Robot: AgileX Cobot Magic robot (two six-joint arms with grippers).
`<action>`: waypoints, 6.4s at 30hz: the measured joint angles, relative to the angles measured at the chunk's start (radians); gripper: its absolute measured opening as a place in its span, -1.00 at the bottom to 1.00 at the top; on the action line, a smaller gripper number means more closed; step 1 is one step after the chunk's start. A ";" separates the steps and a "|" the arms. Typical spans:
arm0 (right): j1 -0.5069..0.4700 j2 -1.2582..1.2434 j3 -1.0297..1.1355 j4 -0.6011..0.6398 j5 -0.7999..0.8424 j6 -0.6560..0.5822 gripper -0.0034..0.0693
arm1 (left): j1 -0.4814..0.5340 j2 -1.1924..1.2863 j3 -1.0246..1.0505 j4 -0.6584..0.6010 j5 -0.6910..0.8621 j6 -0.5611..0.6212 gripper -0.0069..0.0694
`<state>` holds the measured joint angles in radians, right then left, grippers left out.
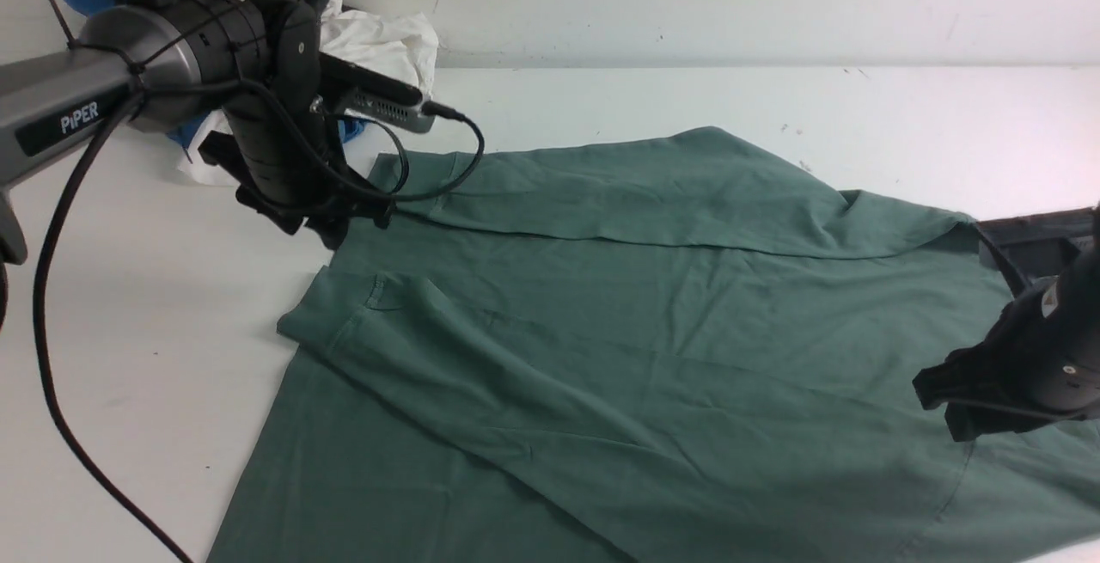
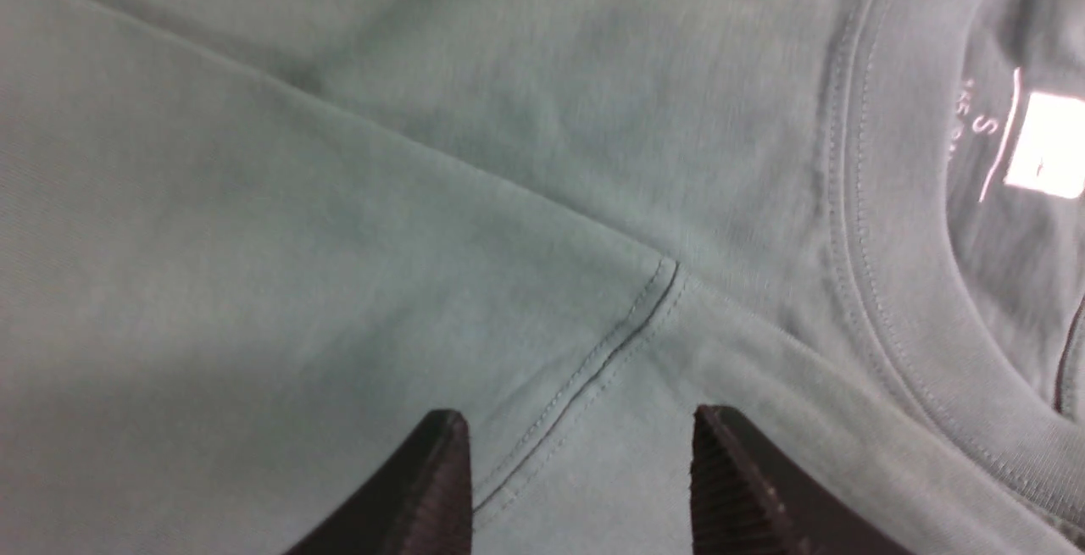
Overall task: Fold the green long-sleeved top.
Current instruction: Use the left arm to clamp the cuff farthest from it, then use the left arm to drag and drop the cuff onto the cuff closest to the left arm, then use both arms simultaneously to clamp the lower edge of the clothing fabric
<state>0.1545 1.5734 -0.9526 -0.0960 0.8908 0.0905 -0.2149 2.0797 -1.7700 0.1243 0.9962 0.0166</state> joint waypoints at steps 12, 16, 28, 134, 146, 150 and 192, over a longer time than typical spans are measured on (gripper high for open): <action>0.000 0.000 -0.009 0.096 -0.003 -0.062 0.03 | 0.013 0.290 -0.418 -0.133 -0.029 -0.048 0.40; 0.000 0.000 -0.009 0.172 -0.010 -0.138 0.03 | 0.013 0.377 -0.470 -0.133 -0.076 -0.073 0.40; 0.000 0.000 -0.009 0.289 -0.017 -0.243 0.03 | 0.013 0.438 -0.482 -0.075 -0.166 -0.121 0.40; 0.410 -0.536 -0.079 0.259 0.359 -0.301 0.03 | -0.289 -0.553 1.169 -0.043 -0.220 0.794 0.07; 0.410 -0.536 -0.079 0.227 0.359 -0.366 0.03 | -0.289 -0.534 1.111 -0.035 -0.041 0.679 -0.81; 0.410 -0.517 -0.079 0.184 0.360 -0.398 0.04 | -0.289 -0.574 1.102 -0.036 0.043 0.649 -0.81; 0.176 0.006 0.244 -0.026 -0.090 -0.879 0.16 | -0.289 -0.717 1.101 -0.080 0.068 0.601 -0.81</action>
<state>0.3307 1.5792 -0.7086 -0.1225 0.8007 -0.7889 -0.5044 1.3628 -0.6690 0.0443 1.0640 0.6178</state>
